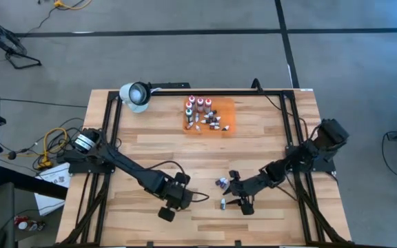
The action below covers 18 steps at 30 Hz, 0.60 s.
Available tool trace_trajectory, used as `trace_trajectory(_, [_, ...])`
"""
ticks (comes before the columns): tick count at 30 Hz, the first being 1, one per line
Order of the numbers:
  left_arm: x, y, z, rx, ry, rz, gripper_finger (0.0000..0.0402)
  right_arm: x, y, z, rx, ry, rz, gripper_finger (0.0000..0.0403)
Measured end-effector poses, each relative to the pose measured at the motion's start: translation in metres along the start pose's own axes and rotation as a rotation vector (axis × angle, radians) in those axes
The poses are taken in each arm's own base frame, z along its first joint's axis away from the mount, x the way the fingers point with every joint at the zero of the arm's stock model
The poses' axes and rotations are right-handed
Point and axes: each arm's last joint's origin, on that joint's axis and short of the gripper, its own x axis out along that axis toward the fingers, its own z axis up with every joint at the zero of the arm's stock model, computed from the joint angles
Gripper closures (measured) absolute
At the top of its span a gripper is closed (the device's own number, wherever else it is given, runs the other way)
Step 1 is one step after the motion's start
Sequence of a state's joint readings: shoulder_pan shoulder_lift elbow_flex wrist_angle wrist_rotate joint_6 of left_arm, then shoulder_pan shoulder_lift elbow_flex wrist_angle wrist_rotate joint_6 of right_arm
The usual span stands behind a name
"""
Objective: Pick & Place food coloring
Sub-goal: Put the dark green small food coloring bottle into the orange bin
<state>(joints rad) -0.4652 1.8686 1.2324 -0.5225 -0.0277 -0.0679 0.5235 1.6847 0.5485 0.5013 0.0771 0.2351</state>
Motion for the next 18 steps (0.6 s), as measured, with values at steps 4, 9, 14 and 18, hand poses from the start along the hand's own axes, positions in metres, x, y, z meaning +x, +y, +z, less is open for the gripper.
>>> trace_trajectory(4, [-0.012, -0.008, 0.003, 0.018, -0.047, 0.036, 0.0326, 0.007, 0.003, -0.004, -0.028, 0.006, 0.008, 0.0221])
trace_trajectory(9, [-0.019, -0.016, 0.004, 0.037, -0.076, 0.087, 0.0326, 0.012, 0.003, 0.001, -0.071, -0.003, 0.011, 0.0221])
trace_trajectory(14, [-0.019, -0.021, 0.003, 0.048, -0.079, 0.096, 0.0326, 0.016, 0.005, 0.003, -0.088, 0.003, 0.036, 0.0221])
trace_trajectory(18, [-0.02, -0.022, 0.003, 0.051, -0.079, 0.1, 0.0326, 0.025, 0.007, -0.001, -0.092, 0.013, 0.065, 0.0221])
